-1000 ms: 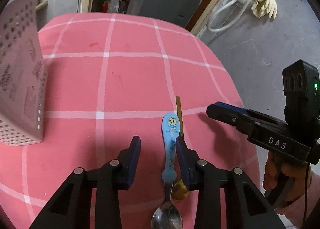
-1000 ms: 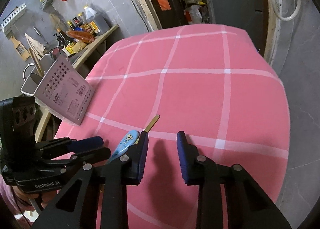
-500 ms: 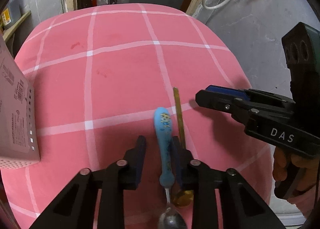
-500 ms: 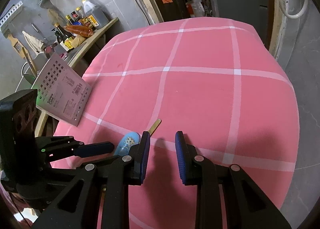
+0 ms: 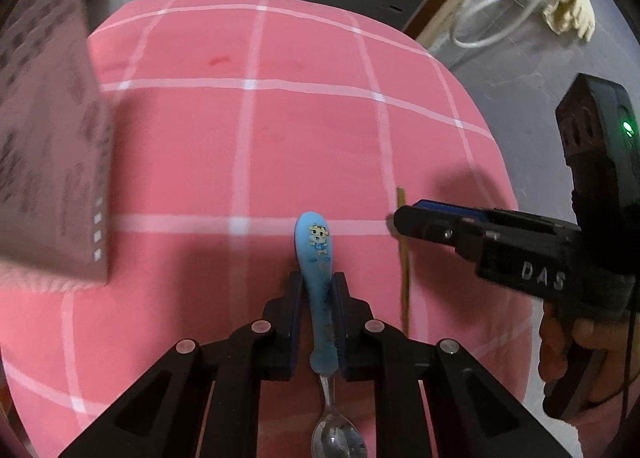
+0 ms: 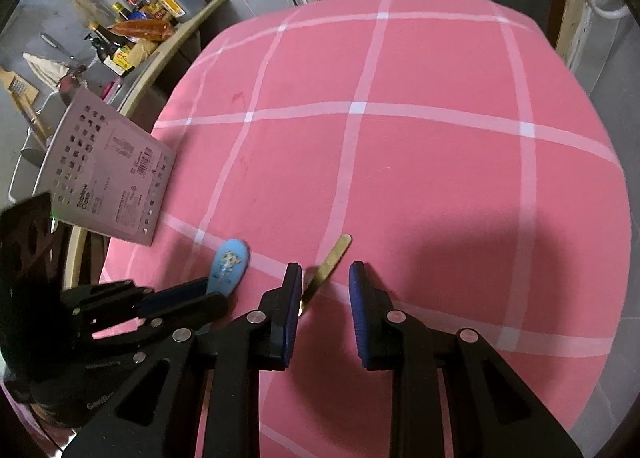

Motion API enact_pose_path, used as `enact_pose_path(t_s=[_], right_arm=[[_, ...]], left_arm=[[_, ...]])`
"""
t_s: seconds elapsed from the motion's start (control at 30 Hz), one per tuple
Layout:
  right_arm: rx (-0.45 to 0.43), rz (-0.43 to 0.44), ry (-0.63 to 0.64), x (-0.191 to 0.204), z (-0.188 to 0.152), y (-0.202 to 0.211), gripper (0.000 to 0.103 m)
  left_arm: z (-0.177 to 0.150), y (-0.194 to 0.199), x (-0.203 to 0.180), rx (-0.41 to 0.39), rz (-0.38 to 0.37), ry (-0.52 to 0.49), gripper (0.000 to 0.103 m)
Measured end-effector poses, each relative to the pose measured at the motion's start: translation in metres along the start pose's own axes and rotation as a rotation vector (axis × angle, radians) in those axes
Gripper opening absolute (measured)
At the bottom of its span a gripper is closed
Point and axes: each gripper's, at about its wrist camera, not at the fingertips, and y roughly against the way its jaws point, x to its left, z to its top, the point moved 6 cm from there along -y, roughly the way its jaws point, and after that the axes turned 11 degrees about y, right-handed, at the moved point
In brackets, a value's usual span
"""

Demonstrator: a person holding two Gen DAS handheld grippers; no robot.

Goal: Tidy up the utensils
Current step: 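Close the left gripper on the blue-handled spoon while the right gripper grasps the gold spoon, then carry both spoons up and over to the white caddy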

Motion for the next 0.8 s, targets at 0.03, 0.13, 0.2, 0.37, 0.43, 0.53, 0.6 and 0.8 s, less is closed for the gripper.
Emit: enact_pose_path(t_s=[0.03,0.13,0.2,0.37,0.43,0.53,0.6,0.8], right_arm=[[0.008,0.0,0.0,0.001,0.002,-0.002,0.022],[0.048,-0.015,0.015,0.007,0.007,-0.007,0.022],[0.083,-0.039,0.035,0.011,0.009,-0.01,0.022],[0.118,-0.158,0.081,0.025,0.009,-0.012,0.017],[0.119,-0.202,0.102,0.029,0.009,-0.013,0.016],[0.112,-0.201,0.084,0.033,0.008,-0.011,0.013],[0.095,-0.148,0.039,0.033,0.006,-0.008,0.009],[0.044,0.043,-0.152,0.027,-0.009,0.0,0.005]], left_arm=[[-0.002,0.003,0.005,-0.006,0.003,0.011,0.013],[-0.004,0.007,0.015,-0.014,-0.003,0.039,0.013],[-0.005,0.009,0.02,-0.014,-0.013,0.057,0.013],[-0.009,0.009,0.023,-0.011,-0.024,0.069,0.013],[-0.011,0.011,0.027,-0.008,-0.03,0.069,0.013],[-0.014,0.013,0.027,-0.003,-0.034,0.068,0.012],[-0.02,0.021,0.036,-0.001,-0.043,0.073,0.012],[-0.027,0.026,0.035,-0.004,-0.067,0.049,0.011]])
